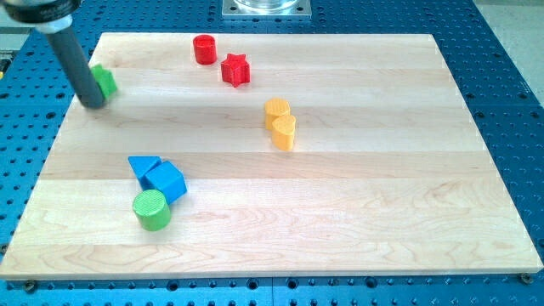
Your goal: Separate the green circle from the blue cube
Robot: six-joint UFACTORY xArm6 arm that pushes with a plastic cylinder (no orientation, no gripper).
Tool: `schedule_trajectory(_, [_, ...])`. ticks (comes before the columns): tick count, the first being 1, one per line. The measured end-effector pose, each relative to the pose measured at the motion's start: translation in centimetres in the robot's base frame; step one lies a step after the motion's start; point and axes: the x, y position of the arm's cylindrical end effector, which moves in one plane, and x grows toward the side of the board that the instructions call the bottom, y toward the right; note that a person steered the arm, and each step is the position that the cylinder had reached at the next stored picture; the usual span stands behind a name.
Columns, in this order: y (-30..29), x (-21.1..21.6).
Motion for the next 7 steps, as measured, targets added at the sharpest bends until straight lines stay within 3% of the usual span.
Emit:
schedule_trajectory(2, [4.3,-6.4])
schedule_trajectory(3, [7.1,-1.5])
schedule_trajectory(5, [18.9,13.0])
schedule_trajectory(6, [19.7,20.1])
schedule_trajectory(7, [15.8,20.7])
